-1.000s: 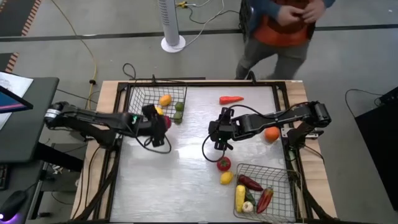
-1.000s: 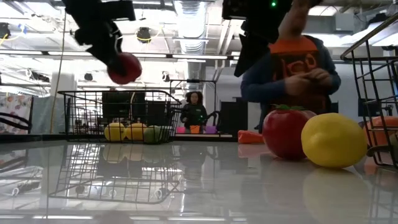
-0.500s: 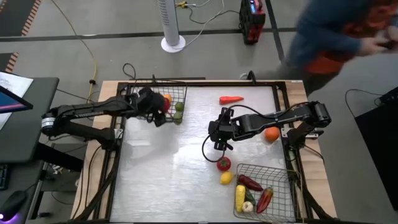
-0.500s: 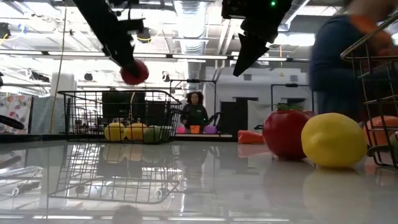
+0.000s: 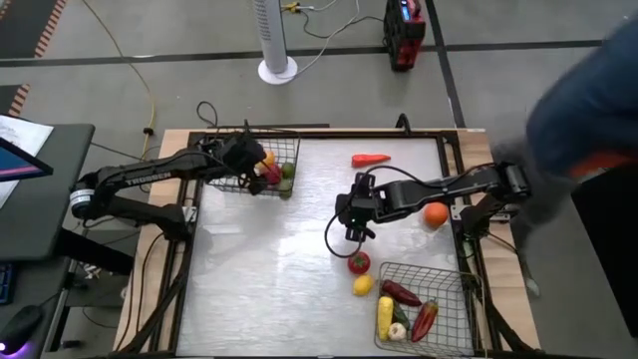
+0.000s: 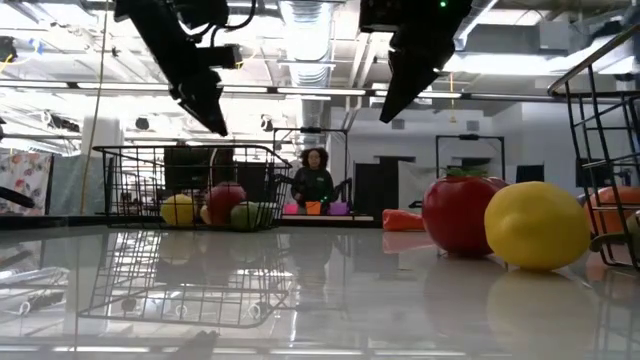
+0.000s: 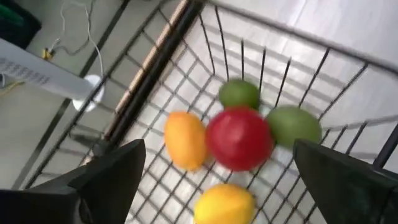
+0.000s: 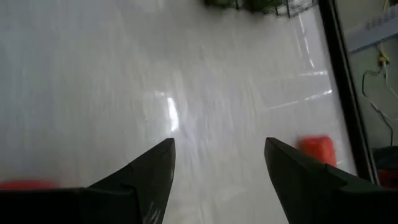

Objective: Sort produce into baskets
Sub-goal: Put the tomato into the black wire basket

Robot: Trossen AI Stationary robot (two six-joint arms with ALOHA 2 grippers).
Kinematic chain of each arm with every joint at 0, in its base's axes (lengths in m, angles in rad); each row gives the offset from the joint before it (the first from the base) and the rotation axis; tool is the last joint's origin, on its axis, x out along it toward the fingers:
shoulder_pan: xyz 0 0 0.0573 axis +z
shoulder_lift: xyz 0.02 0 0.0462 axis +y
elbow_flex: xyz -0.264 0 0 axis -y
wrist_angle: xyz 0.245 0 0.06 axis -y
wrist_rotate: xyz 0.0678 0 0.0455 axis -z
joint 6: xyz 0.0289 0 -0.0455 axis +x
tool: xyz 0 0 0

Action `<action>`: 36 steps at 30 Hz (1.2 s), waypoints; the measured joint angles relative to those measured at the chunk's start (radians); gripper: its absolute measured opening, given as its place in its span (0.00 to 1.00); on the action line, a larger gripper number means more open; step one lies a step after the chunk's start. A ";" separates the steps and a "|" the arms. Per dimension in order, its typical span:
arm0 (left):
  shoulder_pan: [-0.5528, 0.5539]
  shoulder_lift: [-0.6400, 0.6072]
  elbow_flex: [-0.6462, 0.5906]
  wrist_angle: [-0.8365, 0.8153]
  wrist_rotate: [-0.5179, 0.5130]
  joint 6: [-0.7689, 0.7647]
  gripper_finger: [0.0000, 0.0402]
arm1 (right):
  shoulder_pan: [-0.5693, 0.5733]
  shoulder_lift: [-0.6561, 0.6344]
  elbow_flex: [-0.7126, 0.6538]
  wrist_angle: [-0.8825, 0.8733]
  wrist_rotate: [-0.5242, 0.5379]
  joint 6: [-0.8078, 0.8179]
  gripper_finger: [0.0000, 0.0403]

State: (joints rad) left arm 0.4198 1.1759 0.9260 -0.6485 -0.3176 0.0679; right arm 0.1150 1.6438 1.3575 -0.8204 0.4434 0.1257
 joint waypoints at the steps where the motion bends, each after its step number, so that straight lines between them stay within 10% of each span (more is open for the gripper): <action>1: -0.004 0.000 0.000 0.016 0.004 0.000 0.99 | 0.000 -0.009 0.000 -0.011 -0.001 0.001 0.68; 7: -0.122 0.003 0.000 0.131 0.153 -0.014 0.95 | -0.011 -0.063 -0.001 -0.069 -0.127 0.012 0.68; 14: -0.407 0.009 -0.035 0.310 0.059 0.065 0.86 | 0.029 -0.087 -0.010 -0.061 -0.193 0.063 0.68; 21: -0.512 0.160 -0.035 0.400 0.182 -0.054 0.82 | 0.028 -0.087 -0.059 -0.089 -0.354 0.148 0.68; 36: -0.702 0.496 -0.036 0.826 0.084 0.014 0.81 | 0.207 0.006 -0.097 0.093 -0.376 0.192 0.76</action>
State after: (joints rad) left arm -0.2824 1.6720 0.8902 0.1770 -0.2335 0.0814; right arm 0.3223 1.6499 1.2605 -0.7271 0.0670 0.3176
